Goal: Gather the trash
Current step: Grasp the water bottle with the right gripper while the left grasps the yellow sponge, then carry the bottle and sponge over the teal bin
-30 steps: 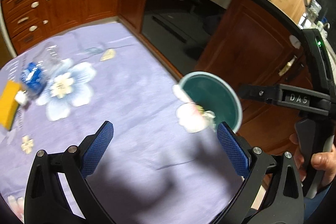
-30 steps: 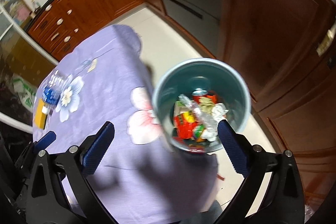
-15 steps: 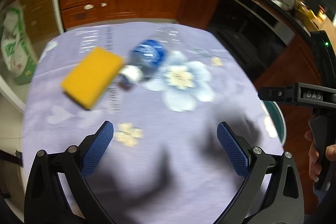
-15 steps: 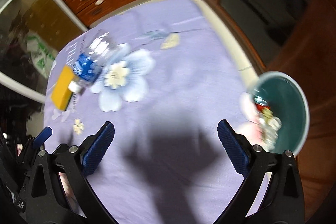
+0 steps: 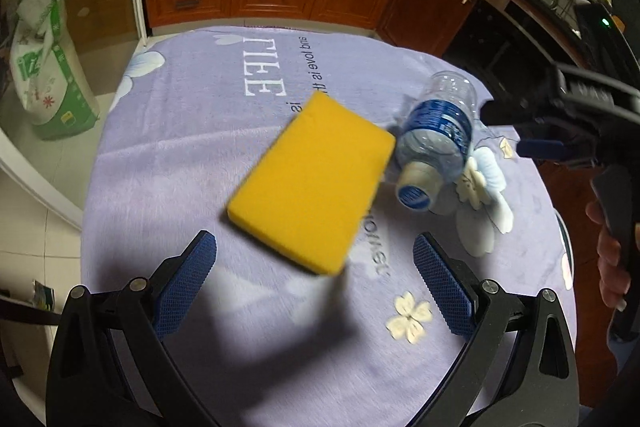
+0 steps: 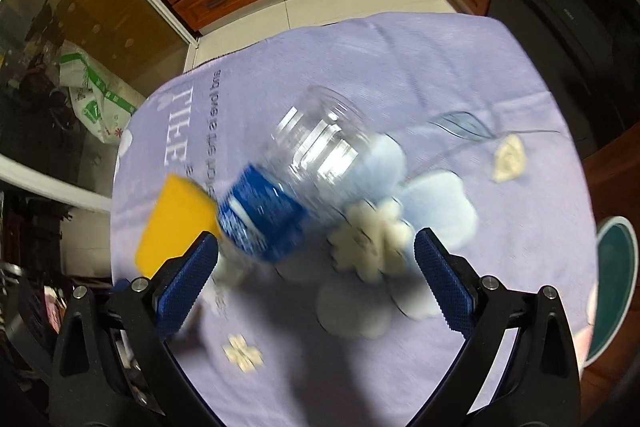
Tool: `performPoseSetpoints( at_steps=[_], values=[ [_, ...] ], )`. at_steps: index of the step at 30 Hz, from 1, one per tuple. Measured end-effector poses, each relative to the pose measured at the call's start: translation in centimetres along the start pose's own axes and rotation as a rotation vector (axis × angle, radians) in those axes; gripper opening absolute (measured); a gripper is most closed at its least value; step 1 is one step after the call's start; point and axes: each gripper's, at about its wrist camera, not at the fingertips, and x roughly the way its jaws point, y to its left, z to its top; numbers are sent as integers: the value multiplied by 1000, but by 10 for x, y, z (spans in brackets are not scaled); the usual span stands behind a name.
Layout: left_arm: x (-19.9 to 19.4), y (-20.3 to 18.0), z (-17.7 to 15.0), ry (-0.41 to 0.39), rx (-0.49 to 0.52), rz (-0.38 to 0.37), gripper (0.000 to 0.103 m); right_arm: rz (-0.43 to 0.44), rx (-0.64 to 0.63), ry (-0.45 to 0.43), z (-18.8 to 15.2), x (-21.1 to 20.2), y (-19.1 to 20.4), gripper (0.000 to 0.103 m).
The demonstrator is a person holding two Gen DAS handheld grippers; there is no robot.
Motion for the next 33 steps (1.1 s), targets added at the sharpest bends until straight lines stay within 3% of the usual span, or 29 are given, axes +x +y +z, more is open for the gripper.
performPoseSetpoints(
  at_steps=[7, 12, 21, 23, 24, 33],
  values=[
    [23, 5, 12, 24, 21, -25, 99, 65, 78, 43, 19, 41, 0, 94],
    [42, 4, 18, 51, 50, -4, 99, 102, 69, 41, 21, 54, 1, 72],
    [57, -8, 23, 31, 101, 51, 98, 57, -4, 3, 13, 39, -11, 71],
    [57, -12, 23, 12, 111, 73, 84, 56, -4, 6, 10, 35, -17, 71],
    [56, -14, 22, 9, 114, 82, 82, 54, -6, 7, 8, 33, -21, 71],
    [30, -54, 4, -10, 97, 75, 81, 82, 5, -19, -24, -10, -67, 70]
  ],
)
